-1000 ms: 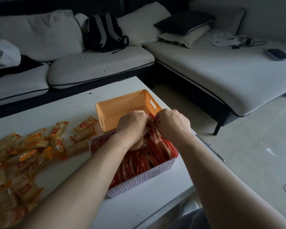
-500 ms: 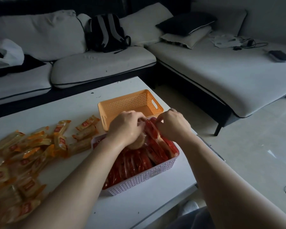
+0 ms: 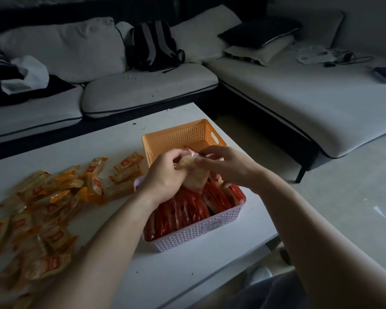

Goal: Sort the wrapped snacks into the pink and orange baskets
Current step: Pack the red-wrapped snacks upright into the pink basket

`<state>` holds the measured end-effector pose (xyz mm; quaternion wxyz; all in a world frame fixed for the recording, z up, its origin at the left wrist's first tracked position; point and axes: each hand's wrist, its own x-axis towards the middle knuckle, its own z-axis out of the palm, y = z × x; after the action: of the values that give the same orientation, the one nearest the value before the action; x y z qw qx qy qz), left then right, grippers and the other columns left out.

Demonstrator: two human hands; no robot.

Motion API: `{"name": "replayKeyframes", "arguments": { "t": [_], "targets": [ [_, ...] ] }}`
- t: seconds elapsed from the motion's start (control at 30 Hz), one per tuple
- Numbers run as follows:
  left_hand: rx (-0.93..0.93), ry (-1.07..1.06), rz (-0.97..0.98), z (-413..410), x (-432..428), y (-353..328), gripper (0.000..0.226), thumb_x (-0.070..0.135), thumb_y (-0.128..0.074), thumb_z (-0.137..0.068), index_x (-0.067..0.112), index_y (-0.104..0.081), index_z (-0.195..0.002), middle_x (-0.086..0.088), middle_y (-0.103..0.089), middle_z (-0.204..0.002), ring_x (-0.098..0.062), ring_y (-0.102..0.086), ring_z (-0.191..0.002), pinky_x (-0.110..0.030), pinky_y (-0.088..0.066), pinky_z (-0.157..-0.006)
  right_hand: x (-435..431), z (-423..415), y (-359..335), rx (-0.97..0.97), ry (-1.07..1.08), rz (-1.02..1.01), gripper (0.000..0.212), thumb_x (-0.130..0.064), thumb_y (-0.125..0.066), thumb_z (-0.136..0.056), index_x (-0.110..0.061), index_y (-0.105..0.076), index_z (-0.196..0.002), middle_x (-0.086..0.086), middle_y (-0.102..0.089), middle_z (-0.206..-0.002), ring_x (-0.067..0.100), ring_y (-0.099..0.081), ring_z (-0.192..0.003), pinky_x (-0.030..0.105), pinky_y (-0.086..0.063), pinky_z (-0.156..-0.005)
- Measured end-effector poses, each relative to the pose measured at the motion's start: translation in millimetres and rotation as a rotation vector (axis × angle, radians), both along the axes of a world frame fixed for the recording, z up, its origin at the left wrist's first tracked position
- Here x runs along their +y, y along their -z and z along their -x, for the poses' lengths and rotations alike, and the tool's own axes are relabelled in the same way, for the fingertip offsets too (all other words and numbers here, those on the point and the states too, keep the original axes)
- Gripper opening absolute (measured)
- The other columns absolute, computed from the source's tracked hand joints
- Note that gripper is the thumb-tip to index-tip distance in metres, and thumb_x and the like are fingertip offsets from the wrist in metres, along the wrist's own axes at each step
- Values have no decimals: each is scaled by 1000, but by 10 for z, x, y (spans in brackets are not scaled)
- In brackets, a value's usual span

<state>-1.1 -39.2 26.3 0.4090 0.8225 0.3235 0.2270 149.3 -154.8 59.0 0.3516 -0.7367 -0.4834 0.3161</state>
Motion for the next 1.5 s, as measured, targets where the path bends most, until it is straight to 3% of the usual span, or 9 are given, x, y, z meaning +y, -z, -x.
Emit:
{"name": "replayKeyframes", "arguments": {
  "t": [0.07,0.17,0.3,0.47,0.67,0.97,1.13,1.33,1.5],
  "targets": [
    [-132,59,271,-32,-65,-39,20,17,-68,-97,20,-72,-116,1,-76,-110,-17,-69,-109,-38,-55,-98,-73,-74,-33,34,-9,-38,21,-40,-62,-97,-33,-61,-117,-13,-62,-110,14,-67,-102,34,-62,-81],
    [-305,72,572,-99,-144,-44,26,17,-73,-89,21,-70,-115,-5,-77,-111,-23,-70,-111,-43,-55,-98,-176,-240,-39,184,98,-81,19,-23,-68,-95,-27,-64,-114,-2,-67,-110,18,-72,-91,32,-62,-62],
    [-62,24,90,-208,-266,83,20,13,-59,-100,28,-72,-103,10,-73,-104,-7,-67,-100,-27,-53,-85,-264,-408,33,-91,259,-9,26,-27,-70,-90,-19,-66,-114,1,-68,-102,17,-66,-74,26,-52,-49],
    [452,398,-406,-255,-345,320,33,21,-61,-97,41,-68,-121,16,-60,-133,-13,-50,-123,-39,-50,-101,-347,-477,107,-194,290,131,16,-26,-72,-89,-19,-66,-102,-1,-66,-92,16,-70,-58,26,-55,-47],
    [404,356,-580,-240,-319,272,21,27,-61,-100,37,-77,-111,17,-64,-125,-11,-54,-114,-24,-44,-91,-332,-346,141,-214,305,135,7,-16,-71,-88,-13,-67,-94,4,-71,-83,14,-73,-56,32,-63,-54],
    [419,406,-487,-201,-283,281,17,31,-63,-98,39,-74,-109,20,-58,-128,-6,-50,-117,-29,-48,-96,-250,-73,168,-333,318,181,23,-31,-60,-99,-9,-62,-100,7,-66,-85,21,-71,-73,37,-63,-61],
    [323,328,-572,-244,-260,335,15,24,-62,-99,31,-75,-103,16,-66,-116,-8,-59,-108,-23,-53,-86,-206,16,220,-397,329,105,32,-43,-54,-101,-12,-57,-95,5,-63,-79,18,-63,-64,31,-54,-52],
    [290,359,-490,-256,-262,300,21,19,-65,-97,34,-76,-107,19,-66,-111,-2,-57,-100,-13,-44,-78,-196,77,314,-855,186,321,17,-33,-54,-98,-20,-65,-101,0,-64,-81,21,-64,-71,28,-49,-55],
    [212,316,-258,-224,-216,324,13,34,-65,-97,36,-73,-108,23,-66,-104,1,-64,-97,-15,-53,-80,-208,-73,267,-670,111,380,37,-49,-48,-100,-18,-68,-97,-1,-66,-77,16,-64,-67,30,-51,-55]
  ]
}}
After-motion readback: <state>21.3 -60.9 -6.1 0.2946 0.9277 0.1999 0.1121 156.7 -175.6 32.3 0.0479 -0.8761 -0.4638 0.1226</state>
